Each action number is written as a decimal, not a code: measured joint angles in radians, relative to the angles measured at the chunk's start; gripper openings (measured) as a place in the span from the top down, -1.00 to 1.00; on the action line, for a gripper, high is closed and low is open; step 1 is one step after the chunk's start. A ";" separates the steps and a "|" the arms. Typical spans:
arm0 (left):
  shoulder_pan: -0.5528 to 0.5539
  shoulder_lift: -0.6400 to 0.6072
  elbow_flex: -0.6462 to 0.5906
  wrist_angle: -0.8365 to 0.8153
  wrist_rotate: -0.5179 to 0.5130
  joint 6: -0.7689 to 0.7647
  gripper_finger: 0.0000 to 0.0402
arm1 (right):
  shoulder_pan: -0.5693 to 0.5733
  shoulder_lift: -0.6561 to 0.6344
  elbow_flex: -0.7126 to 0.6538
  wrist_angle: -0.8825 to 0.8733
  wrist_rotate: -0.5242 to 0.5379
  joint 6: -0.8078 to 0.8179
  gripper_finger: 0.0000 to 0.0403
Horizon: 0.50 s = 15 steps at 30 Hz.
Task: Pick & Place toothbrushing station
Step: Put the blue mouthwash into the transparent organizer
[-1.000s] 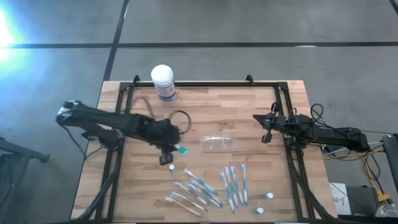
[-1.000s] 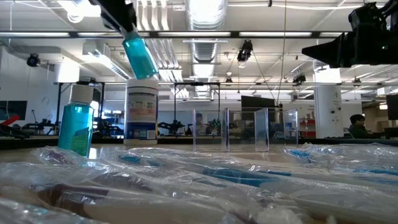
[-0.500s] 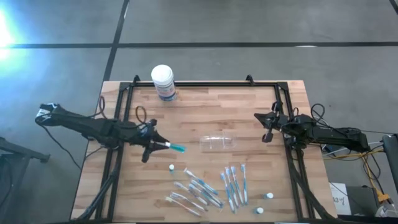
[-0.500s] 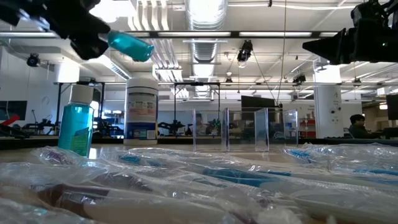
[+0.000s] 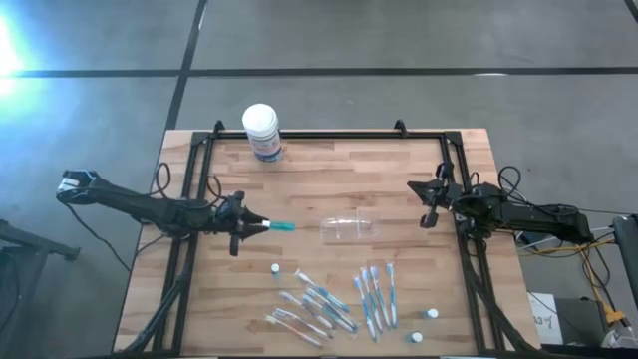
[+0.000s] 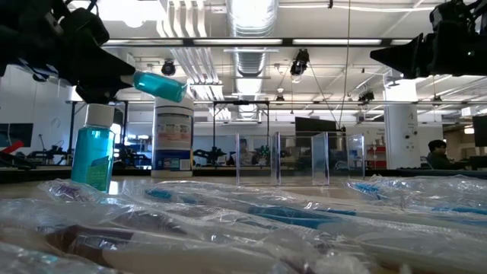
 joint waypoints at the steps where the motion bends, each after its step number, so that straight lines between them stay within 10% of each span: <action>1: 0.000 0.000 0.000 0.002 0.000 0.000 0.52 | 0.000 0.000 0.000 0.000 0.000 0.006 0.96; 15: 0.022 0.025 0.198 -0.134 0.002 0.004 0.52 | 0.000 0.000 0.000 -0.009 0.000 0.026 0.96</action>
